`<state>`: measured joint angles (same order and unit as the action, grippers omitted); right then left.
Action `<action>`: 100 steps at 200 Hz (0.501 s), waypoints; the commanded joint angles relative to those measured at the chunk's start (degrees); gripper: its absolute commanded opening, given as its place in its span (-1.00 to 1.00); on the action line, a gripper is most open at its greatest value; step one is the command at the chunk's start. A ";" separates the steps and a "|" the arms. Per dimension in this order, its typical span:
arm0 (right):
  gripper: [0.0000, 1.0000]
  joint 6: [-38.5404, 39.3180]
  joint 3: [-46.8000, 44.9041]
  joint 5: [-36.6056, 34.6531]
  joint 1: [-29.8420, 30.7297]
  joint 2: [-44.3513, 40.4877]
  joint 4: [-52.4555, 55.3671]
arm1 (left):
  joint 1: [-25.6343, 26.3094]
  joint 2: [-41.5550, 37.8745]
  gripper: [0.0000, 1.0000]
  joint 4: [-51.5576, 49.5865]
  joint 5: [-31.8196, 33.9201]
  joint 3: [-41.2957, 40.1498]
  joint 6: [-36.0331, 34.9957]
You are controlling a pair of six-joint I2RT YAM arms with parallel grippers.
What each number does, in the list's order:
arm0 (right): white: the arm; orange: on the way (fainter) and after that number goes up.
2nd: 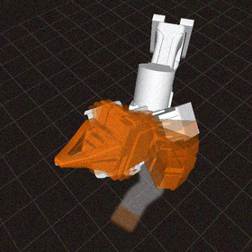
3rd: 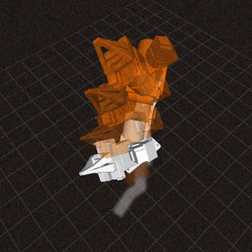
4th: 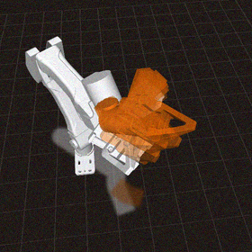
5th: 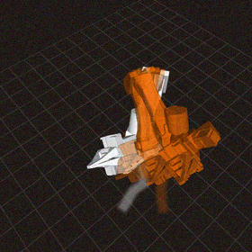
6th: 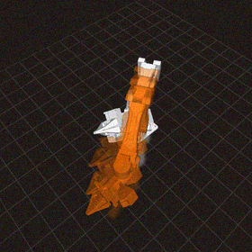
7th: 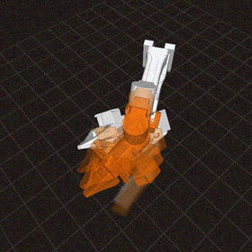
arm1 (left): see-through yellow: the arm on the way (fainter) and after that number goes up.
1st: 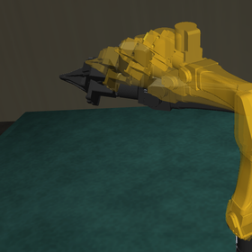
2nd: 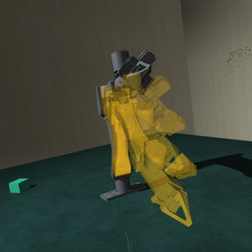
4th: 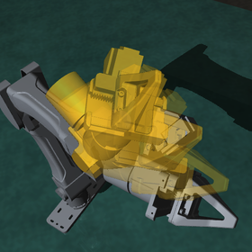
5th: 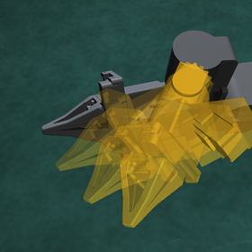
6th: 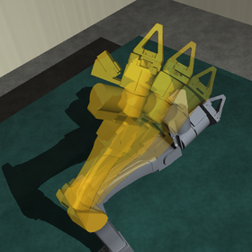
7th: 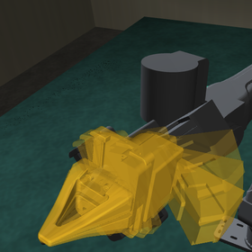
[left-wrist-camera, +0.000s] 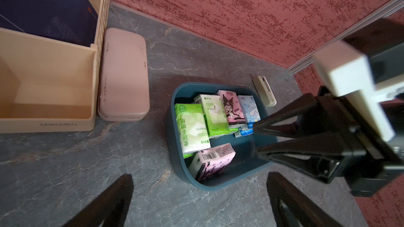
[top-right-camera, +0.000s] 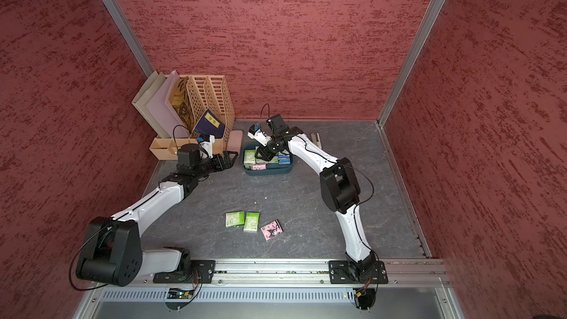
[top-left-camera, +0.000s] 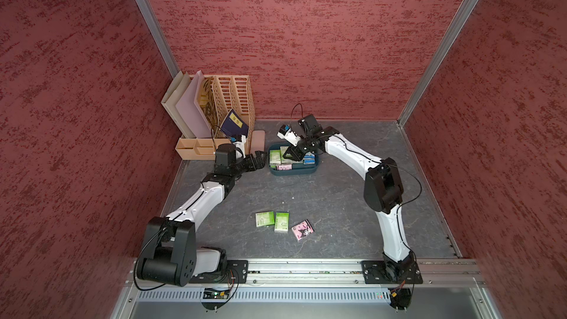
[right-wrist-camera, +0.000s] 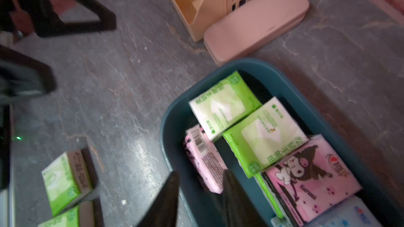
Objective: Put the pocket tissues into the storage box
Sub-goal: Place the pocket tissues in the storage box.
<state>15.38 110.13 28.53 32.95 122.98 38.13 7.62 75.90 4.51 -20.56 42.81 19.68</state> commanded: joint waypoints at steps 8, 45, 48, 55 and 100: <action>-0.84 -9.53 -2.50 2.01 -0.17 -1.92 -3.16 | -0.28 0.37 0.99 0.10 -1.15 1.72 -0.22; -1.00 -16.53 -6.25 -4.99 -0.23 -1.60 -0.94 | -0.19 -0.29 0.99 -0.02 -1.42 1.61 -0.46; -1.00 -17.12 -6.59 -5.54 -0.25 -1.55 -0.80 | -0.27 -0.31 0.99 -0.03 -1.46 1.63 -0.51; -1.00 -18.14 -6.92 -6.60 -0.34 -1.15 -0.20 | -0.22 -0.31 0.99 -0.09 -1.33 1.55 -0.51; -1.00 -21.00 -6.38 -11.18 -0.58 1.92 0.29 | -0.22 -0.31 0.99 0.22 -1.68 0.81 -0.43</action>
<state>-2.66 103.22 21.98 32.64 123.50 38.26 7.62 75.90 4.51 -21.23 42.87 19.66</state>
